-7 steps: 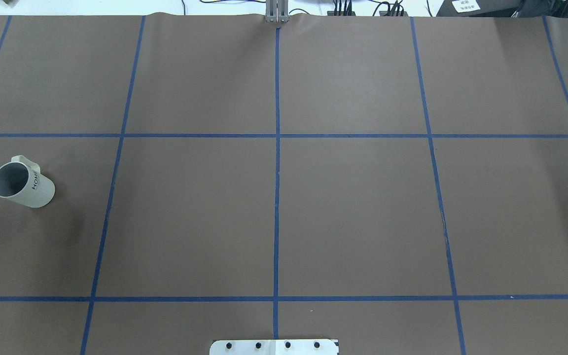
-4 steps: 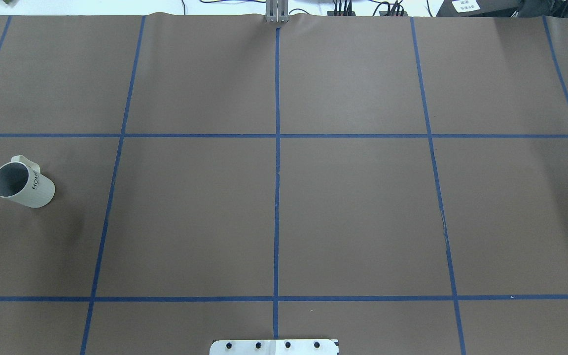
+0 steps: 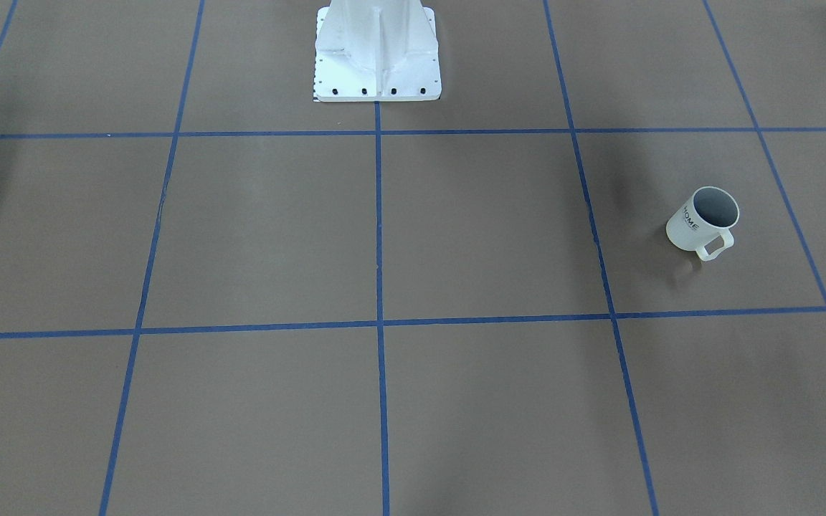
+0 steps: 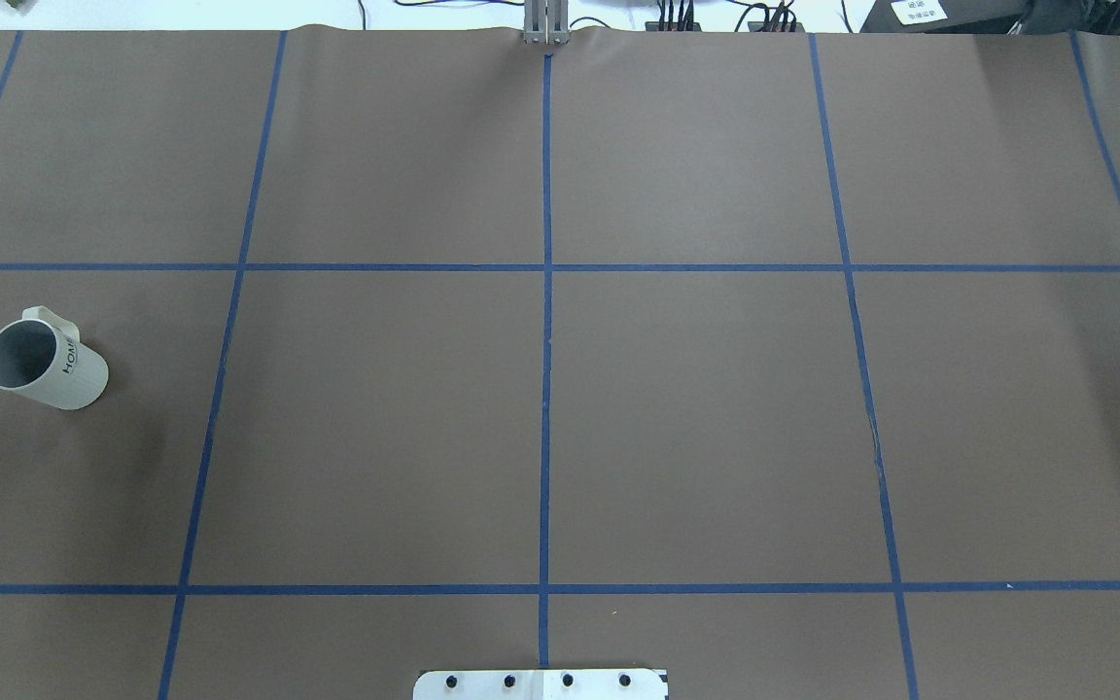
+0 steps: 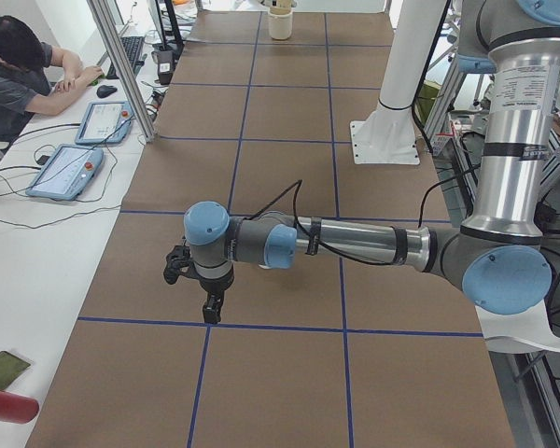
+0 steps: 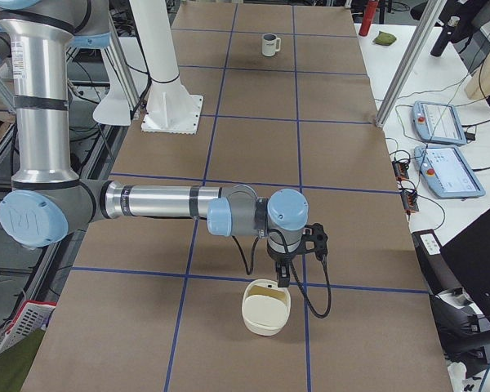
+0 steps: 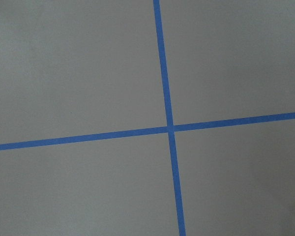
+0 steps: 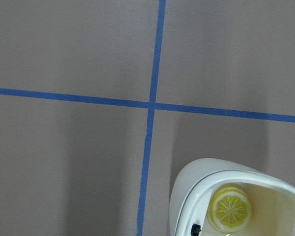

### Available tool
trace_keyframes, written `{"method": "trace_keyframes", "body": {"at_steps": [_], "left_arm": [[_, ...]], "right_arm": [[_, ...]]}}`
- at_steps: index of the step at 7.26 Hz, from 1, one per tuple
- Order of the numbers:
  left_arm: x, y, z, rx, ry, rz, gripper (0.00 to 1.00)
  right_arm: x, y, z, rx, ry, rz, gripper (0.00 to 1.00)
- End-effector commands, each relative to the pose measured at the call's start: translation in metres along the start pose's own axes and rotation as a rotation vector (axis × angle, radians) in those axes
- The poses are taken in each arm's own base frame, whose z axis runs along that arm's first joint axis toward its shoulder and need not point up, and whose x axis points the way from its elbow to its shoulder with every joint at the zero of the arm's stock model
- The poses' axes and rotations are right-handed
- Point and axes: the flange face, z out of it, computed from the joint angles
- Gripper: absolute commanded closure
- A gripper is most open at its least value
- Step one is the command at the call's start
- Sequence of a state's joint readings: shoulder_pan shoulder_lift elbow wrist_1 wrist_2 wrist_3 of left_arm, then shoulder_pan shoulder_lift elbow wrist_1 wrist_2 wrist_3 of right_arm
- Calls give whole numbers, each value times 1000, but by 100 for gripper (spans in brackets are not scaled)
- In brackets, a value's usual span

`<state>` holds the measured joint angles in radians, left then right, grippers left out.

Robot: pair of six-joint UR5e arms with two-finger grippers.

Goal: Left arm hands cup to right arm to dump lemon

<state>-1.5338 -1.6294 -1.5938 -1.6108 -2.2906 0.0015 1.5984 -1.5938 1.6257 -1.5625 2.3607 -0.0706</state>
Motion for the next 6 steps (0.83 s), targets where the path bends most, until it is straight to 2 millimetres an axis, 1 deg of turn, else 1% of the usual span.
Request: {"method": "trace_keyframes", "body": {"at_steps": [1, 6], "left_arm": [[-3, 1, 4, -8, 0, -8, 0], [-5, 1, 6, -13, 0, -12, 0]], "right_arm": [[0, 0, 0, 0, 0, 0, 0], [-1, -2, -1, 4, 0, -4, 0]]}}
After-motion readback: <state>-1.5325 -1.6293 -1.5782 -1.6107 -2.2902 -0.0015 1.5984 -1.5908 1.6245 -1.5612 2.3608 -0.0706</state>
